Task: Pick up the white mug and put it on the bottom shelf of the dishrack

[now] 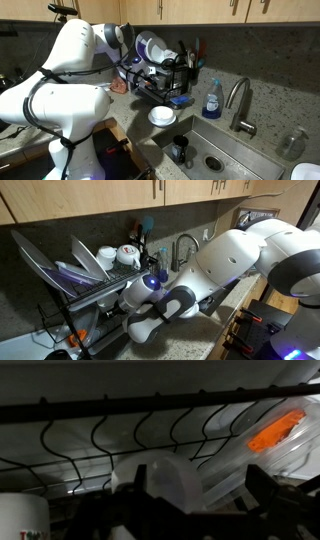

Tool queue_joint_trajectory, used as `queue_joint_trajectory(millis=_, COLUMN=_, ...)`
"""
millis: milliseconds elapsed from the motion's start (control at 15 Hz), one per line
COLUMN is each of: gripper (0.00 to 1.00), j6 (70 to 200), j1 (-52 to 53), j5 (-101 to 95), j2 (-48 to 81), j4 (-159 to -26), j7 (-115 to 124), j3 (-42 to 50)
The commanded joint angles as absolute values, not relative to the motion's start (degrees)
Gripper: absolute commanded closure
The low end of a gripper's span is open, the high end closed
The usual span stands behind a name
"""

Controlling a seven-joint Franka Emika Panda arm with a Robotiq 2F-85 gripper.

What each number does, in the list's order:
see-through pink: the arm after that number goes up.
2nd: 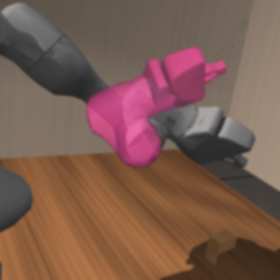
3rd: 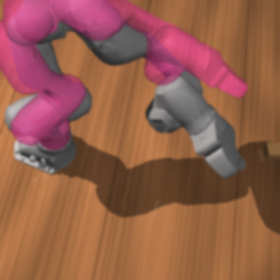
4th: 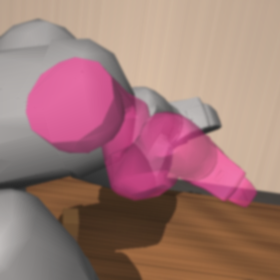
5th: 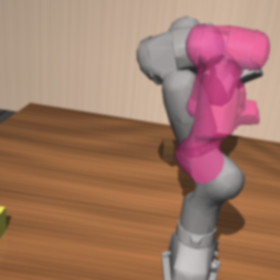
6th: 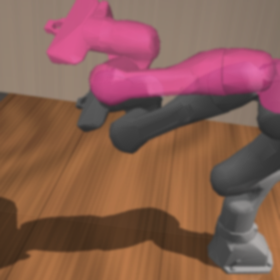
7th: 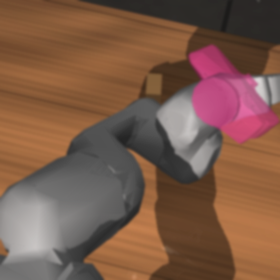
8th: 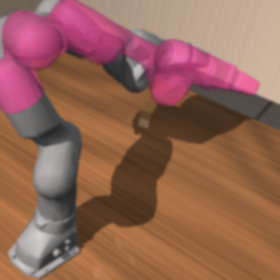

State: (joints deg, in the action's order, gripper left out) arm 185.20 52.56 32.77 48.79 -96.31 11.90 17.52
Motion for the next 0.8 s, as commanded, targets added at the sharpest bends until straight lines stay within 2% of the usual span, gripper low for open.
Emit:
queue_joint_trajectory(millis=0, gripper=0.0, j6=183.7, j1=52.4, j5=33.4, j2=46.7, j4=-98.8, j7=12.1, j3=16.9)
queue_joint_trajectory(millis=333, gripper=0.0, j6=184.4, j1=51.8, j5=33.2, j2=44.8, j4=-102.3, j7=11.3, j3=15.0)
queue_joint_trajectory(millis=733, gripper=0.0, j6=186.8, j1=47.4, j5=24.2, j2=40.0, j4=-109.2, j7=16.3, j3=9.2)
